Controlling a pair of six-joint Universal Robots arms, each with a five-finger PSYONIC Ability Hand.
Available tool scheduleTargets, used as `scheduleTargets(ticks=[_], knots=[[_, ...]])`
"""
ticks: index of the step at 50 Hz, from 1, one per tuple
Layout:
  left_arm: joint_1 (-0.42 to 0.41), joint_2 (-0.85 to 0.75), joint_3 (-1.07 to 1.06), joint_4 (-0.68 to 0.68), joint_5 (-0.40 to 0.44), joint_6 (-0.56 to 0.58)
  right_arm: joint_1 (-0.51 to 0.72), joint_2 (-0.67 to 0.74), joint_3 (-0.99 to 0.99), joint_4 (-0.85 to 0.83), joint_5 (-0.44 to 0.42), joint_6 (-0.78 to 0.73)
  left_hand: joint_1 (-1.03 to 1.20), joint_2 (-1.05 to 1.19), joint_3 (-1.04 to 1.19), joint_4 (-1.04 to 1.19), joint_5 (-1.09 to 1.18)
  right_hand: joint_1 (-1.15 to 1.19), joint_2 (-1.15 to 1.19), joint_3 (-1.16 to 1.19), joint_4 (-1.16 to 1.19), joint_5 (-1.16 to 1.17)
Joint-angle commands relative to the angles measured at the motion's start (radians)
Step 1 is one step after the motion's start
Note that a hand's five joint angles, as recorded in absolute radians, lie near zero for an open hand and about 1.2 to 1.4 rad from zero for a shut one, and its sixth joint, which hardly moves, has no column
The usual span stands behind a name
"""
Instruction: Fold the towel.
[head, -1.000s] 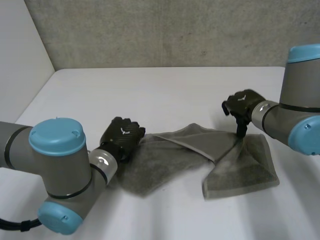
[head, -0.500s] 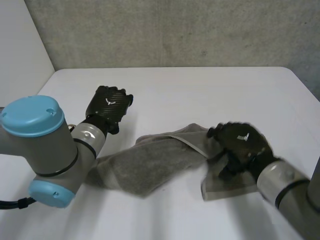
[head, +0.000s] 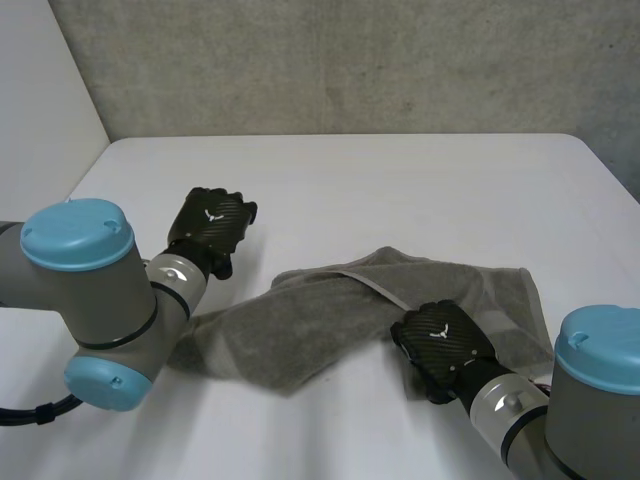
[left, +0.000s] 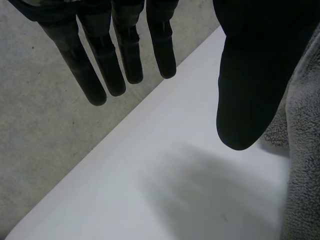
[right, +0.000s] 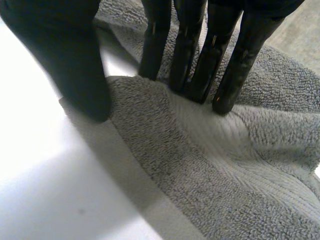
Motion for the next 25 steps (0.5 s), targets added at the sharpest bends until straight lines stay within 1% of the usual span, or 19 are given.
scheduleTargets(ticks=[1,3,5,6,8,9,10,11,13,14,16,17,18,19,21,22,24,25], knots=[[0.0,-0.001,-0.001,-0.001,0.0,0.001,0.0,0.003,0.013,-0.054,-0.003,-0.045,0.064,0.066,0.063,0.067,0.069,0.675,0.548,0.568,0.568,0.597],[0.0,-0.001,-0.001,-0.002,0.0,0.001,-0.006,-0.005,0.014,-0.054,-0.003,-0.063,0.061,0.063,0.06,0.064,0.066,0.675,0.548,0.568,0.568,0.597],[0.0,-0.003,-0.007,-0.004,0.003,0.002,-0.053,-0.049,0.017,-0.048,-0.007,-0.077,0.059,0.06,0.057,0.061,0.063,0.675,0.548,0.568,0.568,0.597],[0.0,-0.003,-0.008,-0.004,0.003,0.002,-0.054,-0.049,0.017,-0.048,-0.007,-0.077,0.059,0.06,0.057,0.061,0.063,0.675,0.548,0.568,0.568,0.597],[0.0,-0.001,-0.02,-0.002,0.006,0.004,-0.139,-0.132,0.016,-0.03,-0.014,-0.074,0.059,0.06,0.057,0.061,0.063,0.675,0.548,0.568,0.568,0.597],[0.0,-0.001,-0.02,-0.002,0.006,0.004,-0.14,-0.132,0.016,-0.03,-0.014,-0.074,0.059,0.06,0.057,0.061,0.063,0.675,0.548,0.568,0.568,0.597],[0.0,-0.001,-0.021,-0.004,0.006,0.005,-0.191,-0.158,0.014,-0.013,-0.029,-0.076,0.059,0.06,0.057,0.061,0.063,0.675,0.548,0.568,0.568,0.597],[0.0,-0.001,-0.021,-0.004,0.006,0.005,-0.192,-0.158,0.014,-0.013,-0.03,-0.076,0.059,0.06,0.057,0.061,0.063,0.675,0.548,0.568,0.568,0.597],[-0.002,-0.001,-0.023,-0.007,0.018,0.004,-0.28,-0.176,0.0,0.031,-0.088,-0.074,0.061,0.063,0.06,0.064,0.066,0.675,0.548,0.568,0.568,0.597],[-0.002,-0.001,-0.023,-0.007,0.018,0.004,-0.281,-0.176,0.0,0.032,-0.088,-0.074,0.061,0.063,0.06,0.064,0.066,0.675,0.548,0.568,0.568,0.597],[-0.002,0.0,-0.032,-0.02,0.06,0.004,-0.362,-0.18,-0.016,0.08,-0.164,-0.076,0.067,0.069,0.066,0.07,0.072,0.675,0.548,0.568,0.568,0.597],[-0.002,0.0,-0.032,-0.02,0.06,0.004,-0.362,-0.18,-0.016,0.081,-0.165,-0.076,0.067,0.069,0.066,0.07,0.072,0.675,0.548,0.568,0.568,0.597],[-0.002,0.0,-0.034,-0.03,0.084,0.002,-0.403,-0.181,-0.021,0.108,-0.204,-0.074,0.067,0.069,0.066,0.07,0.072,0.675,0.548,0.568,0.568,0.597],[-0.002,0.0,-0.034,-0.03,0.084,0.002,-0.404,-0.181,-0.021,0.108,-0.204,-0.074,0.067,0.069,0.066,0.07,0.072,0.675,0.548,0.568,0.568,0.597],[-0.003,-0.004,-0.034,-0.051,0.121,-0.001,-0.478,-0.19,-0.03,0.154,-0.282,-0.074,0.067,0.069,0.066,0.07,0.072,0.675,0.548,0.568,0.568,0.597],[-0.003,-0.004,-0.034,-0.051,0.121,-0.001,-0.479,-0.19,-0.03,0.154,-0.283,-0.074,0.067,0.069,0.066,0.07,0.072,0.675,0.548,0.568,0.568,0.597],[-0.003,-0.01,-0.031,-0.062,0.138,-0.005,-0.549,-0.198,-0.042,0.182,-0.333,-0.083,0.067,0.069,0.066,0.07,0.072,0.675,0.548,0.568,0.568,0.597],[-0.003,-0.01,-0.031,-0.062,0.138,-0.005,-0.549,-0.198,-0.043,0.182,-0.333,-0.083,0.067,0.069,0.066,0.07,0.072,0.675,0.548,0.568,0.568,0.597]])
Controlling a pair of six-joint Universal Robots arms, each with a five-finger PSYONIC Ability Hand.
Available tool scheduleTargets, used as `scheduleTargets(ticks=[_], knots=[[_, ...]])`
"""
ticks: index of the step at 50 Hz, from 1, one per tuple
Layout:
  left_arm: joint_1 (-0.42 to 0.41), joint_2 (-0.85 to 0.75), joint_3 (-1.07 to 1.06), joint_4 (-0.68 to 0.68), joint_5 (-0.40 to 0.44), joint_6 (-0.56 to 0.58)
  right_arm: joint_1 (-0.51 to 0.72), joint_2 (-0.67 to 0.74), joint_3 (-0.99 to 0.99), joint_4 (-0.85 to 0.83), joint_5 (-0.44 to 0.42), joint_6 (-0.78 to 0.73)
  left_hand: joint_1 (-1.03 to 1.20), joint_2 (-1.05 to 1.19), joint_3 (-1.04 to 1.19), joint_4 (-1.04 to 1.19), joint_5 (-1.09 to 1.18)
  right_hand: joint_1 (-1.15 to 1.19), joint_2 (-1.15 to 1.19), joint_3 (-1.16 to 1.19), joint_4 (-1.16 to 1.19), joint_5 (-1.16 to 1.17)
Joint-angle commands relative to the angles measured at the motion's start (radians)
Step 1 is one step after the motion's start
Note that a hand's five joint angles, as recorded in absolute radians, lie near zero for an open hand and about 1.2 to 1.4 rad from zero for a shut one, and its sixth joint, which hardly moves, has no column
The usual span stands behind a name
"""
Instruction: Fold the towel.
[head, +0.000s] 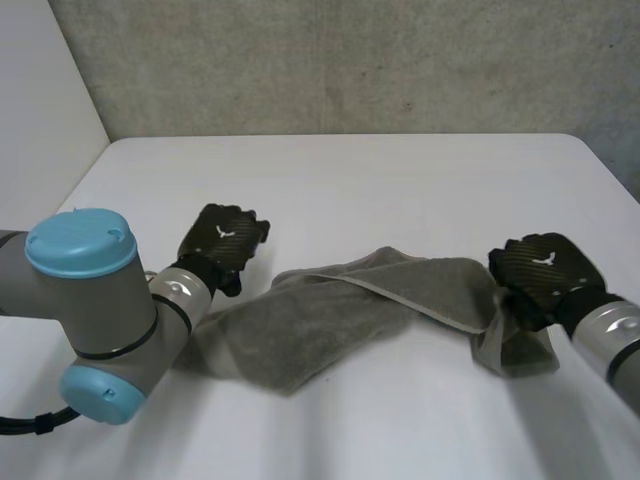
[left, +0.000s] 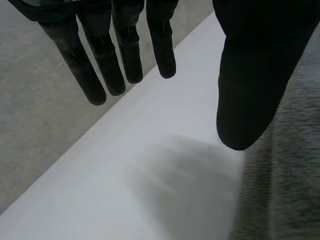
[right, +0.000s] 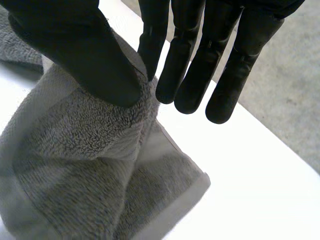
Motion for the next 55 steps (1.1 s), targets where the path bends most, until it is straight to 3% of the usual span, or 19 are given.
scheduleTargets(ticks=[1,9,38,43,45,52,55], knots=[[-0.003,-0.017,0.005,-0.033,0.056,-0.015,-0.166,-0.009,-0.034,0.072,-0.129,-0.008,0.071,0.073,0.071,0.075,0.076,0.435,0.222,0.212,0.207,0.242],[-0.001,-0.04,0.023,-0.033,0.062,-0.076,-0.274,-0.007,-0.06,0.071,-0.154,-0.013,0.071,0.073,0.071,0.075,0.076,0.435,0.222,0.212,0.207,0.242],[-0.001,-0.126,0.068,-0.065,0.071,-0.084,-0.325,0.113,-0.078,0.031,-0.135,-0.178,0.106,0.108,0.106,0.11,0.111,0.435,0.222,0.212,0.207,0.242],[-0.001,-0.124,0.068,-0.093,0.07,-0.084,-0.325,0.122,-0.083,0.028,-0.135,-0.183,0.306,0.308,0.306,0.31,0.311,0.435,0.222,0.212,0.207,0.242],[-0.001,-0.122,0.068,-0.111,0.07,-0.084,-0.325,0.123,-0.084,0.028,-0.134,-0.184,0.551,0.553,0.551,0.555,0.557,0.435,0.222,0.212,0.207,0.242],[0.0,-0.124,0.068,-0.165,0.07,-0.075,-0.322,0.123,-0.126,0.028,-0.125,-0.186,0.514,0.516,0.514,0.518,0.519,0.435,0.222,0.212,0.207,0.242],[0.0,-0.121,0.072,-0.171,0.07,-0.073,-0.32,0.123,-0.146,0.031,-0.123,-0.183,0.318,0.32,0.319,0.322,0.324,0.435,0.222,0.212,0.207,0.242]])
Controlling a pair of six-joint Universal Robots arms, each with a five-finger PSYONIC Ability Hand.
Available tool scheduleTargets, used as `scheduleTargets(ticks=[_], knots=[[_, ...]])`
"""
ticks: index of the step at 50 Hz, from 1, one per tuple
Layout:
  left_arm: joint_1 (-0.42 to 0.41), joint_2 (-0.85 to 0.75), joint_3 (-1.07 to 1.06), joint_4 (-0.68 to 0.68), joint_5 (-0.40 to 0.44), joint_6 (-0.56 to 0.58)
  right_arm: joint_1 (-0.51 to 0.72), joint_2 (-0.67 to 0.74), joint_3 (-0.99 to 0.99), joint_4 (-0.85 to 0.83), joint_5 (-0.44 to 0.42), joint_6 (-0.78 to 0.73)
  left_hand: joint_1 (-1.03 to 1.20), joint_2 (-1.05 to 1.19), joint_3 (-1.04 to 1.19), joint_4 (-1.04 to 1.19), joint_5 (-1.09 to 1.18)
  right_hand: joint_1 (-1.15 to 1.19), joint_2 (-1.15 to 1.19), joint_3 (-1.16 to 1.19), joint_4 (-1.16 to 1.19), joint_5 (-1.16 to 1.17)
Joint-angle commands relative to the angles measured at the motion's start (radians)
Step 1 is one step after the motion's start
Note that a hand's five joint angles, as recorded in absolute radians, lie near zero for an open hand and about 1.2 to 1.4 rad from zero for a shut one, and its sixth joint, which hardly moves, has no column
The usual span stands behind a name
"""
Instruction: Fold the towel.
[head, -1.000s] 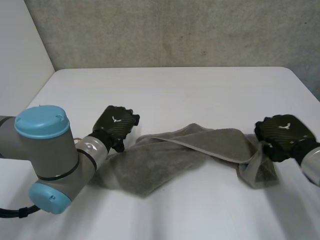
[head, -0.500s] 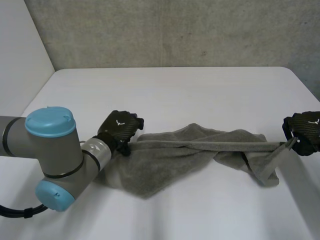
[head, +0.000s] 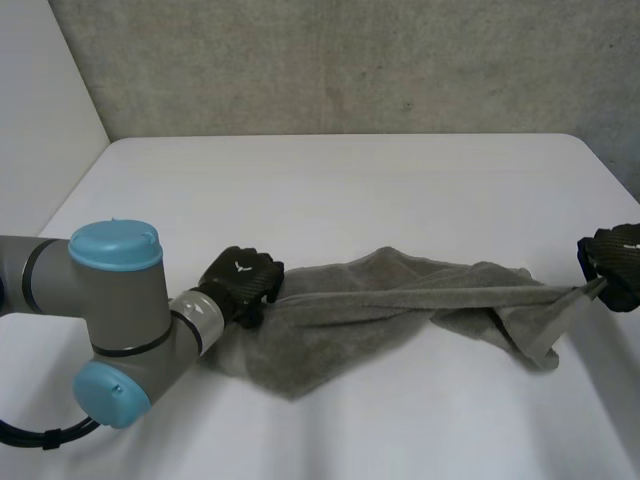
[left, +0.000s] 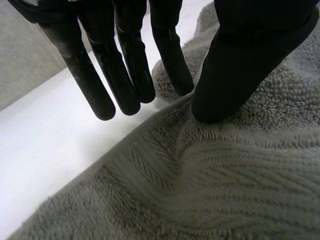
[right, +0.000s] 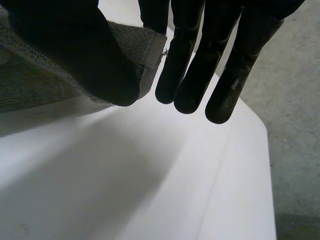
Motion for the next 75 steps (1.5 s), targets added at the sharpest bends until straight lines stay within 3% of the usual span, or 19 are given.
scheduleTargets(ticks=[1,12,43,48,50,51,52,56,61,67,69,72,74,75], knots=[[0.003,0.009,0.006,-0.038,-0.002,0.007,0.004,0.0,-0.051,0.007,0.009,0.004,-0.084,-0.09,-0.089,-0.09,-0.089,0.435,0.222,0.21,0.207,0.239],[0.027,0.058,0.031,-0.036,-0.013,0.006,0.007,0.029,-0.051,0.009,0.007,0.001,-0.222,-0.228,-0.227,-0.228,-0.227,0.435,0.222,0.21,0.207,0.239],[0.04,-0.044,0.108,-0.133,-0.005,0.006,0.009,0.067,-0.052,0.001,0.007,-0.036,-0.184,-0.19,-0.189,-0.19,-0.189,0.435,0.222,0.21,0.207,0.239],[0.04,-0.06,0.124,-0.163,0.0,0.006,0.009,0.066,-0.055,0.001,0.009,-0.036,0.077,0.071,0.072,0.071,0.073,0.435,0.222,0.21,0.207,0.239],[0.04,-0.081,0.138,-0.197,0.0,0.006,0.009,0.064,-0.07,0.001,0.01,-0.036,0.357,0.352,0.353,0.352,0.353,0.435,0.222,0.21,0.207,0.239],[0.04,-0.081,0.138,-0.197,0.0,0.006,0.009,0.064,-0.071,0.001,0.01,-0.036,0.359,0.353,0.354,0.353,0.354,0.435,0.222,0.21,0.207,0.239],[0.04,-0.09,0.147,-0.211,0.0,0.007,0.009,0.064,-0.081,0.001,0.01,-0.036,0.498,0.492,0.493,0.492,0.493,0.435,0.222,0.21,0.207,0.239],[0.04,-0.1,0.181,-0.223,-0.008,0.013,0.012,0.064,-0.121,0.001,0.024,-0.039,0.499,0.494,0.495,0.494,0.495,0.435,0.222,0.21,0.207,0.239],[0.04,-0.095,0.286,-0.22,-0.026,0.033,0.07,0.063,-0.224,0.001,0.075,-0.041,0.499,0.494,0.495,0.494,0.495,0.435,0.222,0.21,0.207,0.239],[0.044,-0.081,0.592,-0.183,-0.149,0.065,0.236,0.074,-0.48,-0.022,0.168,-0.042,0.499,0.494,0.495,0.494,0.495,0.435,0.222,0.21,0.207,0.239],[0.055,-0.077,0.769,-0.133,-0.198,0.091,0.303,0.083,-0.617,-0.109,0.209,-0.044,0.499,0.494,0.495,0.494,0.495,0.435,0.222,0.21,0.207,0.239],[0.056,-0.064,0.841,-0.094,-0.21,0.102,0.323,0.08,-0.663,-0.186,0.217,-0.042,0.499,0.494,0.495,0.494,0.495,0.435,0.222,0.21,0.207,0.239],[0.062,-0.028,0.92,-0.015,-0.224,0.104,0.348,0.072,-0.708,-0.374,0.222,-0.032,0.499,0.494,0.495,0.494,0.495,0.435,0.222,0.21,0.207,0.239],[0.063,-0.027,0.921,-0.015,-0.224,0.104,0.348,0.072,-0.709,-0.375,0.222,-0.032,0.499,0.494,0.495,0.494,0.495,0.435,0.222,0.21,0.207,0.239]])
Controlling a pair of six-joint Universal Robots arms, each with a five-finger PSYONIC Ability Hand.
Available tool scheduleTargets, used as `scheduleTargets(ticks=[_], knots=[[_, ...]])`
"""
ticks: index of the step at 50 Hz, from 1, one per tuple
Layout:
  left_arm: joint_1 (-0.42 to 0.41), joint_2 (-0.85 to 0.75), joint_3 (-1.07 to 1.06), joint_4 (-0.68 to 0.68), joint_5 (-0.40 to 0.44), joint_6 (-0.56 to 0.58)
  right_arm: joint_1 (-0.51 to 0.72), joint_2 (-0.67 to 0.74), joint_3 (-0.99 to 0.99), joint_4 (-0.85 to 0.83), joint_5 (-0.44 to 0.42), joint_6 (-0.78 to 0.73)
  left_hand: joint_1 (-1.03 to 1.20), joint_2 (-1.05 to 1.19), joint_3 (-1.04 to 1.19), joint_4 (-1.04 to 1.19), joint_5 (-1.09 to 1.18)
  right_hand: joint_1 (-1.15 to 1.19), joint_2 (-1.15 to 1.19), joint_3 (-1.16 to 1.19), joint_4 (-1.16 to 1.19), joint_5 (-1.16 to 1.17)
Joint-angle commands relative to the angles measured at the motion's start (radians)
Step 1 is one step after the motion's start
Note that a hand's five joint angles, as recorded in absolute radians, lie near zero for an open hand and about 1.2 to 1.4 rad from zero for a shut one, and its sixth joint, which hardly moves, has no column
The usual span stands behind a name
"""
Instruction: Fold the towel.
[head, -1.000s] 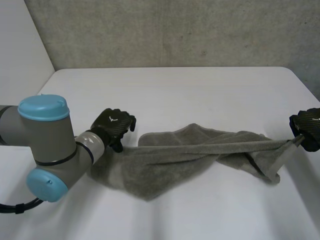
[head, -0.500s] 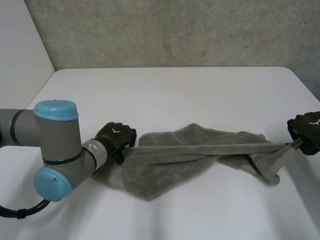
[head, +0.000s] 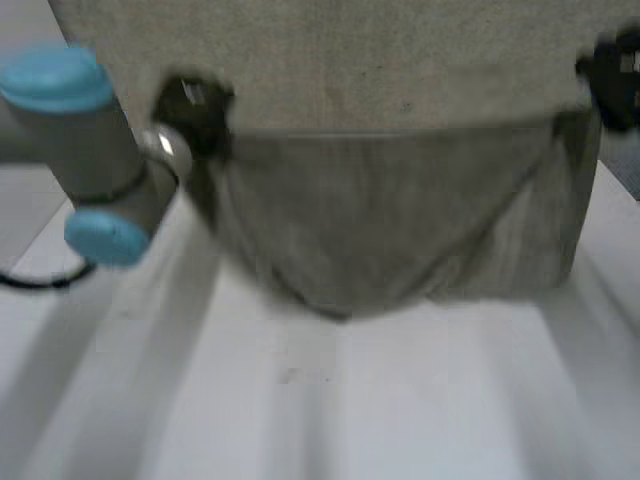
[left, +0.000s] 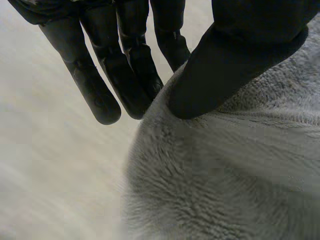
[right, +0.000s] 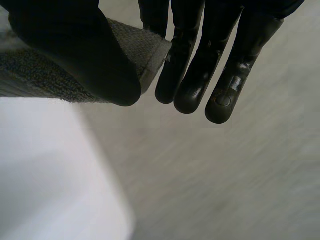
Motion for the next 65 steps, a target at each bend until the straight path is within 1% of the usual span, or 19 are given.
scheduleTargets(ticks=[1,8,14,17,19,20,22,23,26,29,33,35,41,47,52,54,57,59,65], knots=[[0.023,0.077,0.243,0.177,-0.065,0.027,0.093,-0.009,-0.188,-0.389,0.051,0.014,0.226,0.18,0.182,0.181,0.198,0.435,0.222,0.21,0.202,0.23],[0.053,0.197,0.076,0.233,-0.082,0.015,0.093,-0.019,-0.128,-0.461,0.03,0.02,0.226,0.18,0.182,0.181,0.198,0.435,0.222,0.21,0.202,0.23],[0.059,0.272,-0.203,0.234,-0.076,0.013,0.082,-0.019,0.031,-0.441,-0.084,0.054,0.226,0.18,0.182,0.181,0.198,0.435,0.222,0.21,0.202,0.23],[0.059,0.284,-0.349,0.241,-0.074,0.013,0.078,-0.019,0.12,-0.409,-0.173,0.078,0.226,0.18,0.182,0.181,0.198,0.435,0.222,0.21,0.202,0.23],[0.059,0.295,-0.511,0.266,-0.071,0.015,0.06,-0.018,0.221,-0.351,-0.289,0.101,0.226,0.18,0.182,0.181,0.198,0.435,0.222,0.21,0.202,0.23],[0.059,0.295,-0.511,0.267,-0.071,0.015,0.059,-0.018,0.221,-0.35,-0.289,0.101,0.226,0.18,0.182,0.181,0.198,0.435,0.222,0.21,0.202,0.23],[0.066,0.295,-0.65,0.311,-0.069,0.019,0.009,-0.018,0.32,-0.295,-0.416,0.095,0.226,0.18,0.182,0.181,0.198,0.435,0.222,0.21,0.202,0.23],[0.067,0.295,-0.651,0.311,-0.069,0.019,0.009,-0.018,0.321,-0.295,-0.417,0.095,0.226,0.18,0.182,0.181,0.198,0.435,0.222,0.21,0.202,0.23],[0.074,0.284,-0.815,0.388,-0.068,0.024,-0.031,0.005,0.446,-0.248,-0.573,0.081,0.226,0.18,0.182,0.181,0.198,0.435,0.222,0.21,0.202,0.23],[0.073,0.279,-0.87,0.423,-0.056,0.025,-0.043,0.049,0.5,-0.234,-0.605,0.046,0.226,0.18,0.182,0.181,0.198,0.435,0.222,0.21,0.202,0.23],[0.074,0.278,-0.896,0.435,-0.039,0.025,-0.065,0.074,0.53,-0.203,-0.605,-0.022,0.226,0.18,0.182,0.181,0.198,0.435,0.222,0.21,0.202,0.23],[0.074,0.279,-0.9,0.435,-0.034,0.025,-0.086,0.07,0.534,-0.145,-0.601,-0.089,0.226,0.18,0.182,0.181,0.198,0.001,-0.212,-0.224,-0.232,-0.204],[0.074,0.295,-0.901,0.435,-0.033,0.024,-0.089,0.051,0.513,0.025,-0.579,-0.108,0.226,0.18,0.182,0.181,0.198,-0.459,-0.672,-0.684,-0.692,-0.663],[0.071,0.313,-0.903,0.429,-0.033,0.019,-0.085,0.022,0.51,0.122,-0.506,-0.069,0.226,0.18,0.182,0.181,0.198,-0.527,-0.74,-0.752,-0.76,-0.731],[0.071,0.333,-0.903,0.426,-0.034,0.018,-0.083,-0.016,0.514,0.159,-0.441,0.081,0.226,0.18,0.182,0.181,0.198,-0.544,-0.758,-0.77,-0.777,-0.749],[0.073,0.356,-0.901,0.426,-0.034,0.018,-0.079,-0.038,0.514,0.16,-0.382,0.219,0.226,0.18,0.182,0.181,0.198,-0.538,-0.752,-0.764,-0.771,-0.743],[0.073,0.365,-0.901,0.426,-0.034,0.018,-0.077,-0.047,0.514,0.165,-0.343,0.284,0.226,0.18,0.182,0.181,0.198,-0.538,-0.752,-0.764,-0.771,-0.743],[0.073,0.384,-0.901,0.426,-0.034,0.016,-0.068,-0.073,0.526,0.165,-0.256,0.383,0.226,0.18,0.182,0.181,0.198,-0.535,-0.749,-0.761,-0.768,-0.74],[0.076,0.396,-0.9,0.426,-0.034,0.016,0.003,-0.085,0.553,0.147,-0.132,0.463,0.226,0.18,0.182,0.181,0.198,-0.515,-0.728,-0.74,-0.748,-0.72]])
